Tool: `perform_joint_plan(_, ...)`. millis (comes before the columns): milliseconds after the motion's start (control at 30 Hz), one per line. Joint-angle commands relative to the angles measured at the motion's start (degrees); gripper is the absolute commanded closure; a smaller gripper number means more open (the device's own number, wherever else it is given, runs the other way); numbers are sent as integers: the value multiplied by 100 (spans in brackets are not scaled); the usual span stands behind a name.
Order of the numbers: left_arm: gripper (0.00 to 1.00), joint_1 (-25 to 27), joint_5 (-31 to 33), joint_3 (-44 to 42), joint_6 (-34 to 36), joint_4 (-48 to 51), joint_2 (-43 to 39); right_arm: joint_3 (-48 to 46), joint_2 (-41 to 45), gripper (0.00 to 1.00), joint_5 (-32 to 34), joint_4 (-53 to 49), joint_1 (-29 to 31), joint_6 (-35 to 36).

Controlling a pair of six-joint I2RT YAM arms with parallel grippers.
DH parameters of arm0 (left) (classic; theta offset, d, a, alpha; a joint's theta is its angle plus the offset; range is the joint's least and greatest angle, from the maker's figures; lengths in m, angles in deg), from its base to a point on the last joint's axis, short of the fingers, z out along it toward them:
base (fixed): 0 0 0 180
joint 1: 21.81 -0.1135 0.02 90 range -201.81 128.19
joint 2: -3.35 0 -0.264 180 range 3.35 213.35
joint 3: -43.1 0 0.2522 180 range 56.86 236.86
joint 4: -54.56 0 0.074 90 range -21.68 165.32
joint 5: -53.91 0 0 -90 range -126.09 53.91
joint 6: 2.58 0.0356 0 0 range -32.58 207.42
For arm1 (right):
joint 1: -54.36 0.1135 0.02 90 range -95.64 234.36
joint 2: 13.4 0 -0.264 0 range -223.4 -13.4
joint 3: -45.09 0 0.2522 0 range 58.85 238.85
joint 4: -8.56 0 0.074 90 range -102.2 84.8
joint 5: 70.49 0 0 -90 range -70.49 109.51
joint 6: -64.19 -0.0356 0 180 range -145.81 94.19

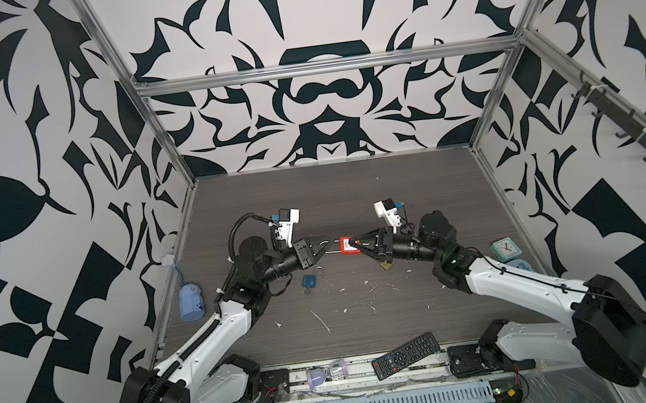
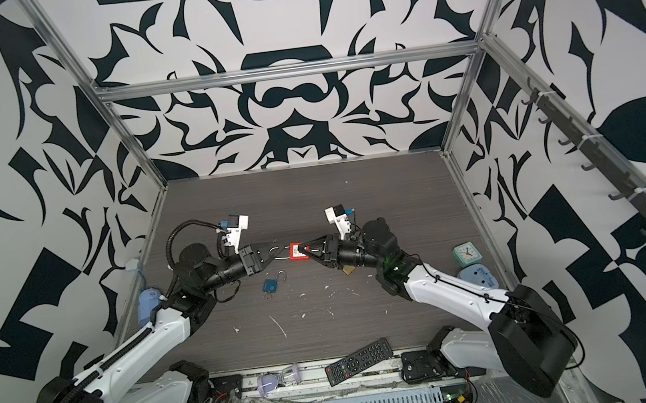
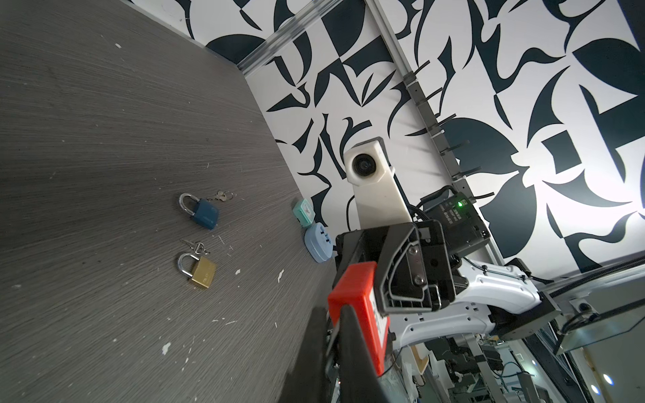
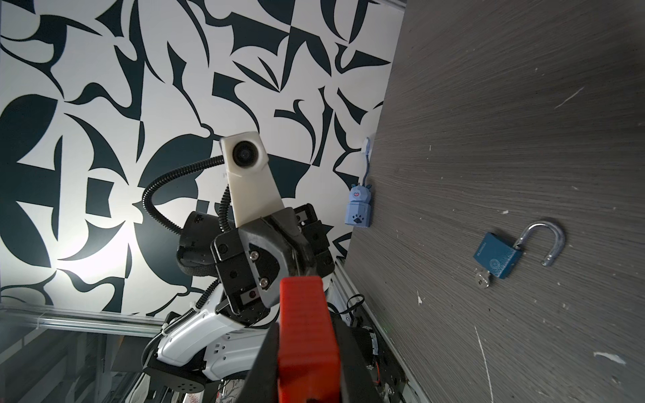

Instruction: Lock with the key

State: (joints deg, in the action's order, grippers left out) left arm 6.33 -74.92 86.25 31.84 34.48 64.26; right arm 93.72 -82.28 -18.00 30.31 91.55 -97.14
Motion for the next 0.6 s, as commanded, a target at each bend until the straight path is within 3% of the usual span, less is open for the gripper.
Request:
perform_joint_plan(0,100,280,-516,-64,88,-24,-35,242,-14,100,472,-165,120,424)
perform_joint_plan(433,100,753,-252,101,128,-23,85,597,-222,100,680,-806,494,1052)
perform_joint_plan(567,100,817,-178,107,169,-25,97,485,-223,100,551,-344,500,746)
